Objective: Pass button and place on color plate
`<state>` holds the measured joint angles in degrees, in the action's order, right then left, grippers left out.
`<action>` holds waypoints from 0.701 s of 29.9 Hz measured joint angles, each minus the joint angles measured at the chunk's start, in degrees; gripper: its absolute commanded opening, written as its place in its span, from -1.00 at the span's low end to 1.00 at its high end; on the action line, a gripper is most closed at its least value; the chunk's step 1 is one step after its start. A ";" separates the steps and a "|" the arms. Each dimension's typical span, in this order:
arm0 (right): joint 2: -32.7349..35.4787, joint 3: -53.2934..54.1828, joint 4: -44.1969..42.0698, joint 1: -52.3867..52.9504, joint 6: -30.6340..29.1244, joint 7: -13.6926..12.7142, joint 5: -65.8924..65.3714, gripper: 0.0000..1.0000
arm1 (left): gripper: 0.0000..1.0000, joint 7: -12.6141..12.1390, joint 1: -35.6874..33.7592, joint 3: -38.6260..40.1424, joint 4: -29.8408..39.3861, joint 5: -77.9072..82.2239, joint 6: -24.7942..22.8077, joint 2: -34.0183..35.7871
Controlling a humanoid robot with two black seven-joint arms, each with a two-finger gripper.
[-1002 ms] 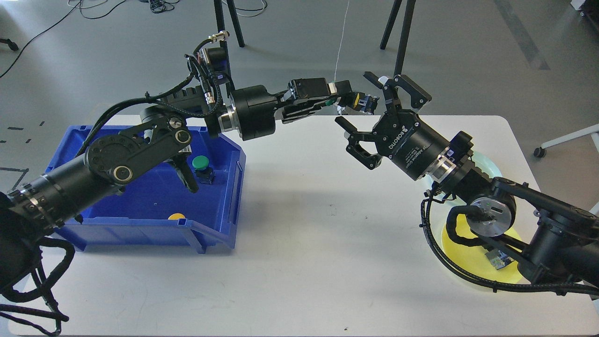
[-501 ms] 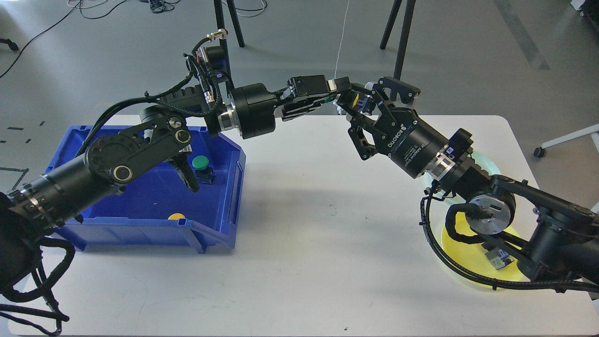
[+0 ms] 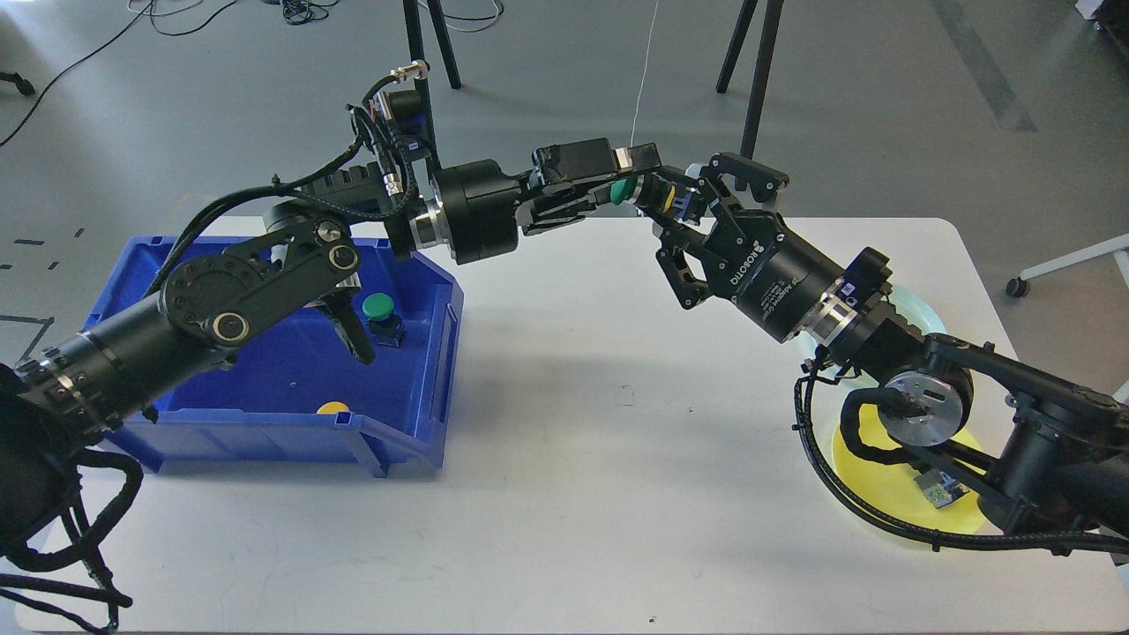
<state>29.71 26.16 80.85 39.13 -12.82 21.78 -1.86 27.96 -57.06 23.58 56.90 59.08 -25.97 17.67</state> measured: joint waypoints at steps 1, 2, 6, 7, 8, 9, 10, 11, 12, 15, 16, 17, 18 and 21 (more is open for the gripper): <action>0.34 0.87 -0.03 -0.87 0.34 0.13 0.05 -0.99 | 0.56 0.00 0.08 0.26 -0.02 -0.03 -0.02 0.00; 0.55 2.12 -0.13 -1.96 0.78 0.21 0.10 -0.99 | 0.56 0.00 0.18 0.49 -0.03 -0.05 -0.03 0.00; 0.20 13.29 -1.00 -10.98 4.33 0.40 3.94 -0.99 | 0.56 0.02 0.74 1.37 -0.05 -0.91 -0.09 -0.01; -0.11 16.39 -1.27 -13.49 5.62 0.36 5.68 -0.99 | 0.56 0.02 0.79 1.51 -0.09 -1.36 -0.11 -0.01; -0.53 19.28 -1.42 -15.75 7.45 0.31 7.48 -0.99 | 0.57 0.03 0.84 1.57 -0.10 -1.83 -0.12 -0.01; -0.95 21.50 -1.50 -17.42 9.28 0.26 8.96 -0.99 | 0.57 0.03 0.86 1.60 -0.11 -2.16 -0.13 -0.01; -1.49 23.84 -1.54 -19.09 11.82 0.23 10.73 -0.99 | 0.57 0.03 0.87 1.62 -0.14 -2.48 -0.13 -0.01; -1.95 25.68 -1.57 -20.29 14.28 0.22 12.35 -0.99 | 0.57 0.04 0.88 1.63 -0.17 -2.65 -0.13 -0.01; -2.40 27.57 -1.63 -21.46 17.33 0.20 14.23 -0.99 | 0.57 0.04 0.88 1.64 -0.19 -2.78 -0.13 -0.01; -3.39 31.30 -2.71 -23.31 27.21 0.02 19.13 -0.99 | 0.57 0.04 0.90 1.65 -0.22 -2.89 -0.13 -0.01; -3.80 31.95 -3.79 -23.48 30.58 -0.10 20.28 -0.99 | 0.57 0.04 0.90 1.65 -0.22 -2.91 -0.13 -0.01; -4.31 32.33 -5.18 -23.49 33.53 -0.23 21.05 -0.99 | 0.57 0.04 0.90 1.65 -0.23 -2.91 -0.13 -0.01; -4.85 32.50 -6.50 -23.38 35.75 -0.37 21.48 -0.99 | 0.57 0.04 0.90 1.65 -0.23 -2.93 -0.13 -0.01; -6.74 32.63 -10.83 -22.20 39.92 -1.38 21.96 -0.99 | 0.57 0.04 0.90 1.65 -0.22 -2.99 -0.13 0.00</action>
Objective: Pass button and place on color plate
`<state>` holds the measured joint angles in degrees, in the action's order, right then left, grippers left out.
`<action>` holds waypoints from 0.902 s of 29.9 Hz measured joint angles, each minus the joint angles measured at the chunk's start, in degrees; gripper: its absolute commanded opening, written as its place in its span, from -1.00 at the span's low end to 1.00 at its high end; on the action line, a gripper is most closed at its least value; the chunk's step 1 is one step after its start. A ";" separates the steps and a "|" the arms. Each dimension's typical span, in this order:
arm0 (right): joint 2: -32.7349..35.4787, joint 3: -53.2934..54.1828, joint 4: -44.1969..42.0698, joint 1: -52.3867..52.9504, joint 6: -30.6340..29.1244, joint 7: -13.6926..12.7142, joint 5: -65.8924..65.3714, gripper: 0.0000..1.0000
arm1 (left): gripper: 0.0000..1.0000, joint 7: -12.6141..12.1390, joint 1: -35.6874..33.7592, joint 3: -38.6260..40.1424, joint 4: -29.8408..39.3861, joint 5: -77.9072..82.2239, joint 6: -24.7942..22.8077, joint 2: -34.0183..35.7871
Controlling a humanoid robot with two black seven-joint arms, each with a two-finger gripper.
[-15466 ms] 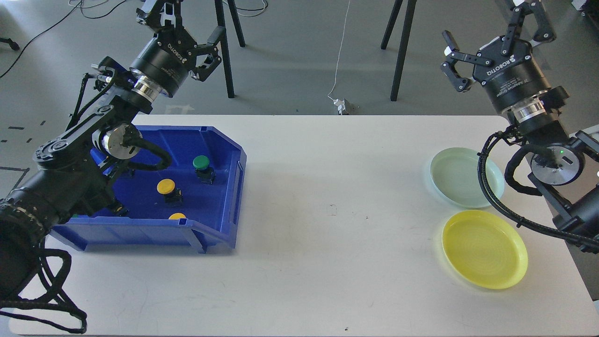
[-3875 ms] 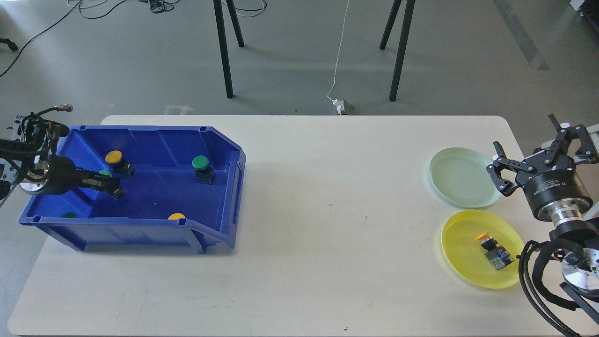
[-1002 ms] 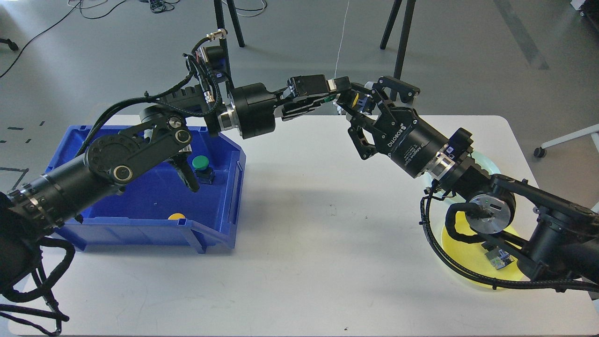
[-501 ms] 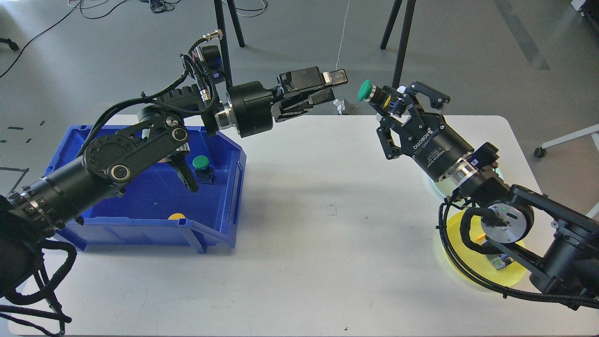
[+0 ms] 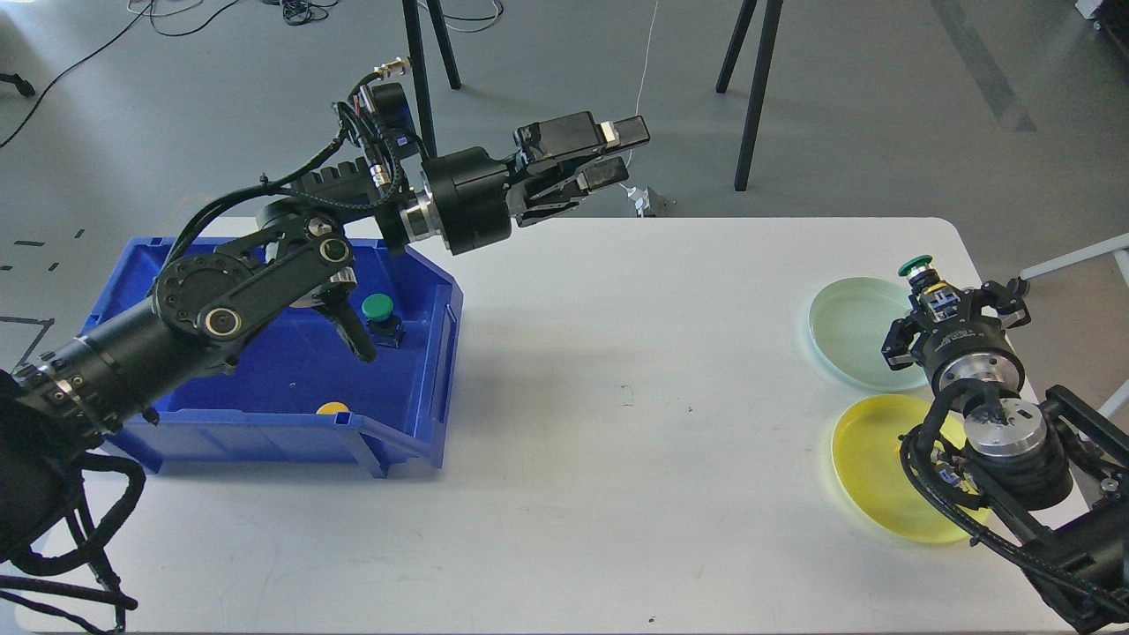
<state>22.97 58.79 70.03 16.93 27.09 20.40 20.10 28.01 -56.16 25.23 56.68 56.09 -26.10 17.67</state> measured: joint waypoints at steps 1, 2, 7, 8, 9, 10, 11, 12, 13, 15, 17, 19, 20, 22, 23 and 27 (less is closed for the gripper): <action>-0.50 -0.03 -1.67 0.84 0.45 -0.58 0.01 -0.99 | 0.57 0.00 0.00 0.00 0.00 -0.01 0.00 0.03; -0.98 -0.27 -3.48 1.79 0.68 -1.19 0.02 -0.99 | 0.57 0.00 0.00 0.00 0.00 -0.02 0.00 0.06; -4.16 -2.69 -13.60 7.17 0.91 -3.80 -0.36 -0.75 | 0.57 0.00 0.00 0.00 0.00 -0.05 0.00 0.09; -4.61 -3.70 -15.60 8.46 0.91 -4.26 -0.42 -0.63 | 0.57 0.00 0.00 0.00 0.00 -0.05 0.00 0.09; -4.96 -4.56 -17.12 9.48 0.91 -4.53 -0.45 -0.43 | 0.57 0.00 0.00 0.00 0.00 -0.05 0.00 0.09; -5.42 -5.32 -18.66 10.39 0.91 -4.75 -0.49 -0.17 | 0.57 0.00 0.00 0.00 0.00 -0.05 0.00 0.09; -5.98 -5.79 -20.03 11.02 0.91 -4.88 -0.50 0.02 | 0.57 0.00 0.00 0.00 0.00 -0.06 0.00 0.09; -6.50 -6.05 -21.16 11.37 0.91 -4.96 -0.50 0.32 | 0.57 0.00 0.00 0.00 0.00 -0.12 0.00 0.09; -6.88 -6.13 -21.89 11.55 0.91 -4.98 -0.50 0.72 | 0.58 0.00 0.00 0.00 0.00 -0.28 0.00 0.09; -7.41 -6.16 -22.58 11.75 0.91 -4.92 -0.50 0.98 | 0.59 0.00 0.00 0.00 0.00 -1.05 0.00 0.09; -7.55 -6.31 -22.60 11.87 0.91 -4.69 -0.50 0.99 | 0.60 0.00 0.04 0.00 -0.11 -2.13 0.07 0.12; -7.36 -6.56 -22.06 11.87 0.91 -4.53 -0.55 0.99 | 0.62 0.00 0.20 0.00 -0.75 -3.16 0.24 0.07; -7.06 -6.66 -21.44 11.88 0.91 -4.45 -0.63 0.99 | 0.63 0.00 0.23 0.11 -1.16 -3.81 0.37 -0.01; -6.18 -6.87 -19.55 11.89 0.91 -4.42 -1.04 0.99 | 0.63 0.00 0.40 0.83 -1.74 -5.37 0.54 -0.12; -5.29 -6.95 -18.06 11.89 0.91 -4.42 -1.71 0.99 | 0.64 0.00 0.62 1.51 -1.91 -6.50 0.58 -0.10; -0.52 -7.09 -8.80 11.58 -1.37 -4.65 -8.13 0.99 | 0.69 0.00 2.73 5.74 -2.06 -14.17 0.06 1.10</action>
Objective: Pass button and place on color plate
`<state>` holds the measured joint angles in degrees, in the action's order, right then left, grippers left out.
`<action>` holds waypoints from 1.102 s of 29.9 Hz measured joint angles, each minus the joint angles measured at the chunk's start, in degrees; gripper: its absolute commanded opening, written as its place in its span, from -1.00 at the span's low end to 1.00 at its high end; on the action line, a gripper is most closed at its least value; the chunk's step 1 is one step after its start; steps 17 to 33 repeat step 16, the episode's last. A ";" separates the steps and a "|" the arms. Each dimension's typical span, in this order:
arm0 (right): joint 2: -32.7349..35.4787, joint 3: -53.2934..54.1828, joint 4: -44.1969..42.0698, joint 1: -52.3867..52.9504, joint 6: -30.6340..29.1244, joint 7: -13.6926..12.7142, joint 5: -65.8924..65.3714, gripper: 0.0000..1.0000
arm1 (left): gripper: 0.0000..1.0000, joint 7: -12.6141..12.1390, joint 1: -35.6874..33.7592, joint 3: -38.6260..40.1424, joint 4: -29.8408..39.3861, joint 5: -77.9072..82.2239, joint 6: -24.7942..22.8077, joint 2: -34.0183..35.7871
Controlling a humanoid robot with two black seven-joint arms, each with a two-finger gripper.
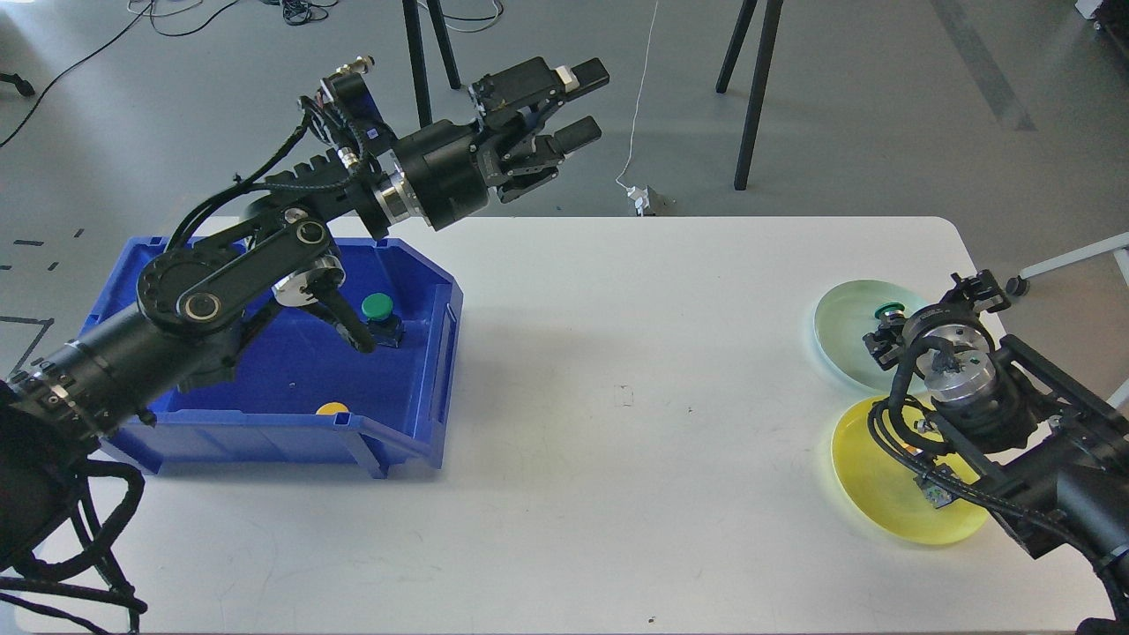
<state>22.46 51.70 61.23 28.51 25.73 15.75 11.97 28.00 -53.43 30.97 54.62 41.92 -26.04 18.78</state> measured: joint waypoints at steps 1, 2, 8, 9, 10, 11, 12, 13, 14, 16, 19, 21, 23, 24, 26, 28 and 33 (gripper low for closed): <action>1.31 -0.02 2.80 -0.23 -2.26 -0.14 -2.42 0.99 | 0.71 0.00 0.70 1.36 0.00 -2.80 -0.26 0.70; 2.51 -0.04 5.11 -0.37 -4.99 -0.25 -4.66 0.99 | 0.72 0.00 1.31 2.34 0.01 -5.25 -0.70 1.39; 12.46 -0.09 13.59 -0.11 -31.53 0.92 -12.37 0.99 | 0.89 0.00 4.63 4.47 0.07 -16.94 -1.93 7.95; 14.41 -0.09 14.39 -0.11 -36.63 1.62 -12.49 0.99 | 0.90 0.00 5.58 4.48 0.15 -17.73 -1.95 9.15; 16.38 -0.09 15.13 -0.20 -41.51 2.34 -12.56 0.99 | 0.91 0.00 6.71 4.60 0.31 -18.25 -1.95 10.14; 17.94 -0.11 15.62 -0.36 -45.30 2.89 -12.58 0.99 | 0.93 0.00 7.75 4.69 0.40 -18.55 -1.96 10.84; 19.39 -0.26 16.02 -0.62 -48.86 3.37 -12.58 0.99 | 0.94 0.00 8.98 5.08 0.50 -18.81 -1.96 11.47; 20.27 -0.49 16.22 -0.89 -51.12 3.61 -12.59 0.99 | 0.95 0.00 10.12 5.69 0.60 -19.02 -1.97 11.89; 20.65 -0.63 16.29 -1.10 -52.26 3.72 -12.58 0.99 | 0.96 0.00 11.03 6.39 0.67 -19.15 -1.96 12.09; 20.76 -0.69 16.35 -1.57 -53.38 3.80 -12.57 0.99 | 0.97 0.00 12.75 8.13 0.83 -19.31 -1.96 12.21; 20.76 -0.69 16.35 -1.57 -53.38 3.80 -12.57 0.99 | 0.97 0.00 12.75 8.13 0.83 -19.31 -1.96 12.21; 20.76 -0.69 16.35 -1.57 -53.38 3.80 -12.57 0.99 | 0.97 0.00 12.75 8.13 0.83 -19.31 -1.96 12.21; 20.76 -0.69 16.35 -1.57 -53.38 3.80 -12.57 0.99 | 0.97 0.00 12.75 8.13 0.83 -19.31 -1.96 12.21; 20.76 -0.69 16.35 -1.57 -53.38 3.80 -12.57 0.99 | 0.97 0.00 12.75 8.13 0.83 -19.31 -1.96 12.21; 20.76 -0.69 16.35 -1.57 -53.38 3.80 -12.57 0.99 | 0.97 0.00 12.75 8.13 0.83 -19.31 -1.96 12.21; 20.76 -0.69 16.35 -1.57 -53.38 3.80 -12.57 0.99 | 0.97 0.00 12.75 8.13 0.83 -19.31 -1.96 12.21; 20.76 -0.69 16.35 -1.57 -53.38 3.80 -12.57 0.99 | 0.97 0.00 12.75 8.13 0.83 -19.31 -1.96 12.21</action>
